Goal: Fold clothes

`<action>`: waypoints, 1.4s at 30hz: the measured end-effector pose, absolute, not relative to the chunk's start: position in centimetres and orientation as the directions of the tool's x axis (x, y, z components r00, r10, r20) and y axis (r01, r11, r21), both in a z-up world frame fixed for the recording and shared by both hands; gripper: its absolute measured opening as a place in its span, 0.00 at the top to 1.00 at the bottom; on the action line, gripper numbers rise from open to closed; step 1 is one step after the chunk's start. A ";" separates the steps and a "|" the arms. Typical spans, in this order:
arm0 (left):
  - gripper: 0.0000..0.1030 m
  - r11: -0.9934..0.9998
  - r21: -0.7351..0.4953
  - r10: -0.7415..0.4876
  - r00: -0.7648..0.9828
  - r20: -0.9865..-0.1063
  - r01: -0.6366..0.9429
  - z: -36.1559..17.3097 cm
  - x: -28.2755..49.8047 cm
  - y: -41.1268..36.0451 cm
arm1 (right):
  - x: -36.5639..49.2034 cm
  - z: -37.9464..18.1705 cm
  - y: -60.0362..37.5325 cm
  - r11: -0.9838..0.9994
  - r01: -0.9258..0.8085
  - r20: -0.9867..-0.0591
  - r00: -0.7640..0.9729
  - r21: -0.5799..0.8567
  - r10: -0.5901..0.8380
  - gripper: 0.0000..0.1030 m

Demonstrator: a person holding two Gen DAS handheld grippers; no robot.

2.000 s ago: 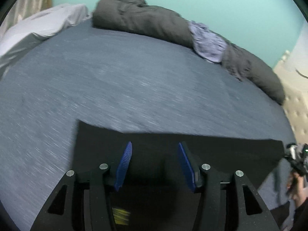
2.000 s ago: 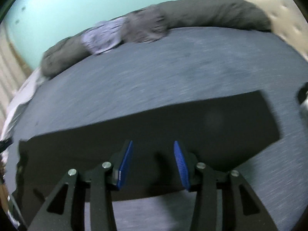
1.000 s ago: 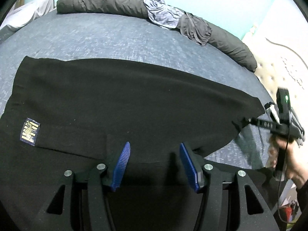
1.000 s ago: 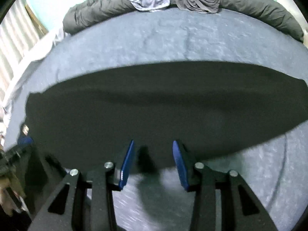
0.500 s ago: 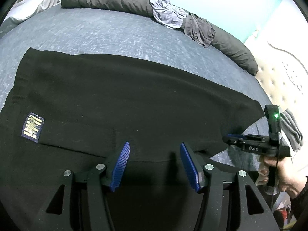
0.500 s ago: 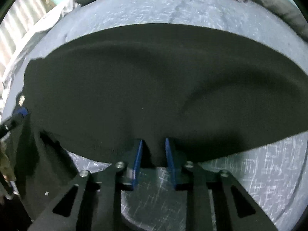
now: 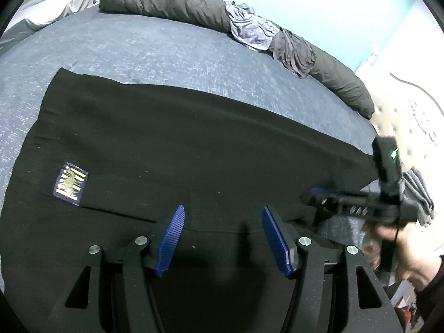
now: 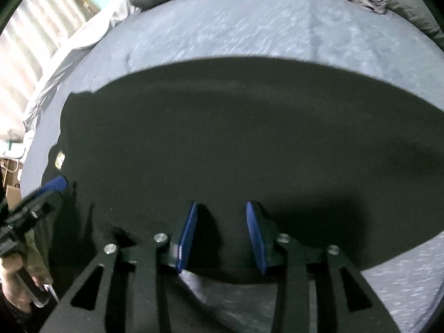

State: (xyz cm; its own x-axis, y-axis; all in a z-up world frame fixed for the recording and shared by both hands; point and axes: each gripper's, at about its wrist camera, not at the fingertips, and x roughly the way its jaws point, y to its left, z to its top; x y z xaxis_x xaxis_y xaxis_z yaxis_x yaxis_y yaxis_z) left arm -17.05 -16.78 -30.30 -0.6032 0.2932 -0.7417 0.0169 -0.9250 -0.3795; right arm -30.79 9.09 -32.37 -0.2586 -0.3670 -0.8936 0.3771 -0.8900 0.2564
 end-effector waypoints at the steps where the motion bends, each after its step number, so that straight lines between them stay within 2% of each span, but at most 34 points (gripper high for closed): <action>1: 0.39 -0.924 -0.381 0.292 -0.604 -0.741 0.020 -30.3 -16.9 -17.0 | -30.4 -32.5 8.9 -0.894 0.377 -0.894 -0.270 0.242 -0.356 0.78; 2: 0.39 -0.924 -0.382 0.291 -0.605 -0.741 0.023 -30.3 -16.8 -17.2 | -30.2 -32.8 8.9 -0.895 0.370 -0.894 -0.269 0.247 -0.358 0.95; 3: 0.39 -0.923 -0.383 0.290 -0.607 -0.740 0.026 -30.2 -16.7 -17.4 | -30.0 -33.1 9.1 -0.896 0.362 -0.893 -0.264 0.259 -0.365 0.97; 10: 0.39 -0.916 -0.397 0.278 -0.622 -0.732 0.059 -30.0 -16.1 -19.2 | -26.9 -33.0 9.7 -0.883 0.389 -0.885 -0.265 0.264 -0.382 1.00; 17: 0.39 -0.908 -0.413 0.282 -0.624 -0.728 0.072 -30.0 -16.0 -20.0 | -27.4 -32.6 10.1 -0.874 0.405 -0.897 -0.227 0.267 -0.379 1.00; 22: 0.38 -0.907 -0.415 0.278 -0.633 -0.723 0.076 -29.8 -15.9 -20.4 | -28.8 -29.9 11.1 -0.867 0.362 -0.833 -0.311 0.342 -0.458 0.99; 23: 0.37 -0.906 -0.417 0.276 -0.634 -0.722 0.080 -29.8 -15.9 -20.5 | -29.4 -29.4 10.9 -0.868 0.360 -0.827 -0.324 0.342 -0.460 0.93; 24: 0.36 -0.904 -0.419 0.275 -0.635 -0.722 0.085 -29.8 -15.9 -20.7 | -29.8 -29.3 10.5 -0.867 0.363 -0.828 -0.321 0.340 -0.460 0.74; 26: 0.36 -0.901 -0.424 0.271 -0.638 -0.721 0.096 -29.9 -15.9 -21.0 | -30.0 -29.5 9.7 -0.875 0.372 -0.847 -0.309 0.311 -0.432 0.52; 30: 0.36 -0.899 -0.426 0.272 -0.639 -0.720 0.098 -30.0 -16.0 -21.3 | -31.0 -30.7 6.2 -0.867 0.390 -0.870 -0.251 0.311 -0.425 0.52; 32: 0.36 -0.899 -0.427 0.275 -0.637 -0.720 0.095 -30.1 -16.0 -21.4 | -29.9 -31.5 5.5 -0.864 0.430 -0.890 -0.237 0.263 -0.389 0.53; 34: 0.36 -0.899 -0.428 0.275 -0.637 -0.720 0.096 -30.1 -15.9 -21.4 | -28.9 -32.0 4.8 -0.863 0.464 -0.899 -0.262 0.201 -0.351 0.57; 35: 0.36 -0.899 -0.428 0.275 -0.638 -0.720 0.096 -30.1 -15.9 -21.5 | -28.4 -32.2 4.5 -0.861 0.480 -0.902 -0.275 0.170 -0.332 0.70; 36: 0.36 -0.898 -0.428 0.274 -0.639 -0.719 0.096 -30.0 -15.9 -21.5 | -28.4 -32.3 4.5 -0.863 0.475 -0.901 -0.276 0.173 -0.333 0.92; 37: 0.36 -0.898 -0.428 0.274 -0.639 -0.719 0.097 -30.0 -15.9 -21.5 | -28.4 -32.4 4.7 -0.866 0.464 -0.899 -0.275 0.186 -0.340 0.96; 42: 0.36 -0.899 -0.426 0.271 -0.639 -0.720 0.098 -30.1 -15.9 -21.5 | -26.9 -32.2 5.8 -0.852 0.482 -0.887 -0.277 0.205 -0.370 0.98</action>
